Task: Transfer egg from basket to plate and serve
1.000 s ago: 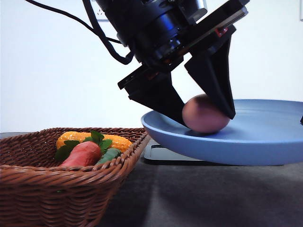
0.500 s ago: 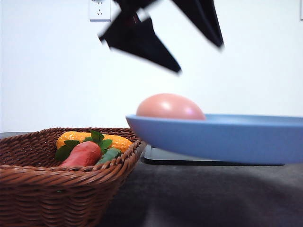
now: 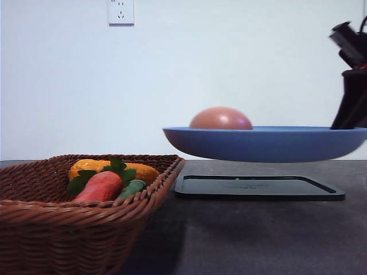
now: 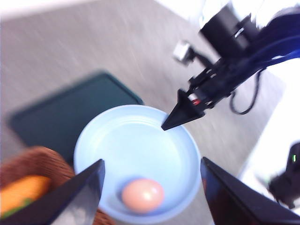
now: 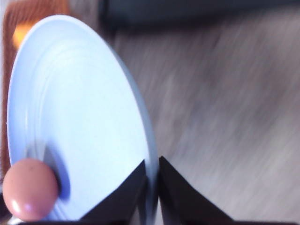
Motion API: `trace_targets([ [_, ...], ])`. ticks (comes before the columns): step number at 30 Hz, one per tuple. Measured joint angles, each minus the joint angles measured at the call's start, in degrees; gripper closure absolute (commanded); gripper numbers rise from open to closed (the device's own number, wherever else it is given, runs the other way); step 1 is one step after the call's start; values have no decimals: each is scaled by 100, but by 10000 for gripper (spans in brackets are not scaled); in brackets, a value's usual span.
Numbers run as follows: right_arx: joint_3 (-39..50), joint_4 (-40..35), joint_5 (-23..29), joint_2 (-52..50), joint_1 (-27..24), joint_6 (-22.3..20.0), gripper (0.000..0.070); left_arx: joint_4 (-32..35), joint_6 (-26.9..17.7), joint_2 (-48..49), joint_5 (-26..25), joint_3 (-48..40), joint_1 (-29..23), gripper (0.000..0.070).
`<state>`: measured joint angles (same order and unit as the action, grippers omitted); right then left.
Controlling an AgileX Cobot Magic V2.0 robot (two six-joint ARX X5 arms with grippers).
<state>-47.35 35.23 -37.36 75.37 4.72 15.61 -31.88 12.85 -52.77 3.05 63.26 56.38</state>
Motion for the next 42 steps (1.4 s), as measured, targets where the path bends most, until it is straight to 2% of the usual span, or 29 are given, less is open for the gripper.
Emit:
trace_targets([
  [11, -1483, -599, 112, 1953, -240, -68, 700, -668, -96, 1111, 855, 2, -2, 290],
  [18, -2130, -1063, 118, 2959, -490, 169, 700, -894, -118, 1260, 911, 2, -2, 290],
  [27, -2377, -1188, 118, 3644, -595, 325, 699, -986, -130, 1166, 911, 2, -2, 290],
  [29, -2381, -1197, 165, 3644, -595, 333, 671, -988, -130, 1153, 911, 2, -2, 290],
  [34, -2387, -1257, 269, 3644, -595, 335, 469, -988, -133, 1110, 914, 2, -2, 290],
  [39, -2455, -1281, 246, 3644, -611, 326, 454, -988, -133, 1034, 944, 2, -2, 293],
  [42, -2505, -1237, 194, 3644, -681, 327, 454, -993, -138, 944, 1217, 2, 0, 296],
])
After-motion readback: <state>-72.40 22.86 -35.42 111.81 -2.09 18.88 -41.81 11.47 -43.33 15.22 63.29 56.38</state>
